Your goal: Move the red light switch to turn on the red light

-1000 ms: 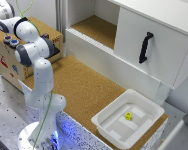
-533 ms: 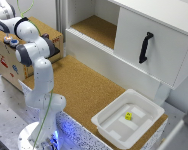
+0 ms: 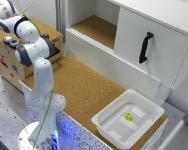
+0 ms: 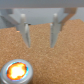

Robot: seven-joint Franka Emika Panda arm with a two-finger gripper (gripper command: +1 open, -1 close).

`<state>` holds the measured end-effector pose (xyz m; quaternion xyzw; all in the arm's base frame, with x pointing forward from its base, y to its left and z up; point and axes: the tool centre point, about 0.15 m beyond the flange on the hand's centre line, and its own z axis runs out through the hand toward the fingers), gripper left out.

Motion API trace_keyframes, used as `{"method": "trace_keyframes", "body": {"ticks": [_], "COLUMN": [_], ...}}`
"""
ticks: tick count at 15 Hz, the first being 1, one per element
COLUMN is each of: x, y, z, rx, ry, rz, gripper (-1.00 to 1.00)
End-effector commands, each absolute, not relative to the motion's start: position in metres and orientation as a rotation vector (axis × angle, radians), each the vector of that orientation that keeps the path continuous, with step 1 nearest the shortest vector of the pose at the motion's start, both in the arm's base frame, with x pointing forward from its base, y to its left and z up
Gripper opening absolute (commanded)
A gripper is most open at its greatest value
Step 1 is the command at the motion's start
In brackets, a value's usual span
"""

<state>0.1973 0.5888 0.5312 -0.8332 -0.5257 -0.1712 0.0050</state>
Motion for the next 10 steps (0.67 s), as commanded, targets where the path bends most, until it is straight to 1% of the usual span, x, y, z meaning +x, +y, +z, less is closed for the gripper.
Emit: {"method": "trace_keyframes", "body": {"ticks": [1, 5, 8, 10], "x": [0.222, 0.245, 0.254, 0.262], "y": [0.566, 0.515, 0.464, 0.441], "z": [0.542, 0.532, 0.535, 0.528], "rx": [-2.752, -2.823, -2.918, -2.944], "ry": [-1.467, -1.24, -1.05, -0.944], "rz": [-0.42, -0.385, -0.414, -0.399], "gripper": [1.0, 1.0, 1.0, 1.0]}}
